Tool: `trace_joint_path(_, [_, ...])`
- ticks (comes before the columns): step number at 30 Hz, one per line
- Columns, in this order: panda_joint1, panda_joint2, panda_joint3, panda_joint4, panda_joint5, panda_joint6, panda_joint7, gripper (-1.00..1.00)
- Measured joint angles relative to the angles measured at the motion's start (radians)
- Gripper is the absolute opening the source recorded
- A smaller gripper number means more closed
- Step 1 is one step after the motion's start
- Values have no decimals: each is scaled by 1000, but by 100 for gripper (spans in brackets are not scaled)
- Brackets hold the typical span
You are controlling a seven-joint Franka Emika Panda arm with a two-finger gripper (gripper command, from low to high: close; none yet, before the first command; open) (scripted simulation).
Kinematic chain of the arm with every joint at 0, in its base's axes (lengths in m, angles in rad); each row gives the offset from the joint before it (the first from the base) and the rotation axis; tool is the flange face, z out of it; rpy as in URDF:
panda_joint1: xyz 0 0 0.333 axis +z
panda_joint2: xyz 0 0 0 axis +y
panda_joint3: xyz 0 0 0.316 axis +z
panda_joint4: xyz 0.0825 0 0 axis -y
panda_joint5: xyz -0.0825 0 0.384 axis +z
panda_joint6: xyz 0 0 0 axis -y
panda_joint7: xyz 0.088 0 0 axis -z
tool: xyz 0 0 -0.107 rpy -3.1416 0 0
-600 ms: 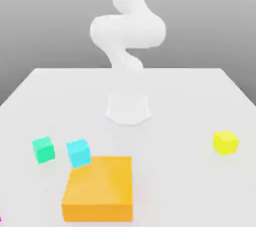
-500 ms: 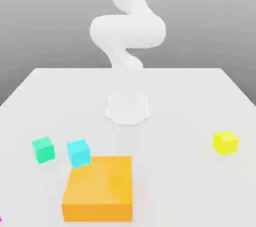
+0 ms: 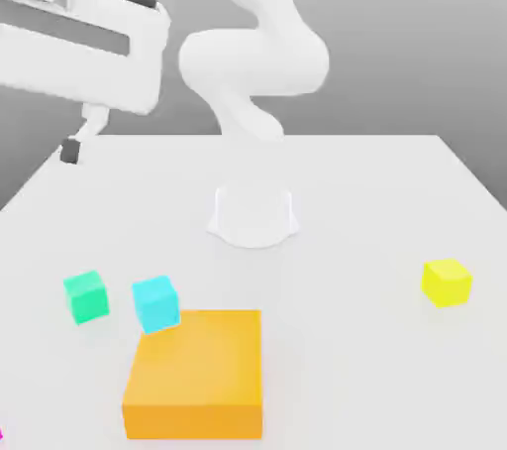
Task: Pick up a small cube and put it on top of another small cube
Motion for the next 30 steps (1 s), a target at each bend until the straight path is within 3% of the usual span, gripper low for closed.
trace_joint_path(7, [-135, 253, 12, 41, 134, 60, -429, 0])
trace_joint_path(14, [-336, 492, 109, 84, 260, 111, -851, 0])
trace_joint_path(18, [-393, 634, 151, 116, 294, 196, -938, 0])
trace_joint_path(19, [-398, 666, 156, 124, 298, 219, -943, -100])
trace_joint_path(25, [-399, 681, 158, 128, 300, 228, -946, -100])
trace_joint_path(30, [-383, 548, 139, 90, 272, 132, -929, -100])
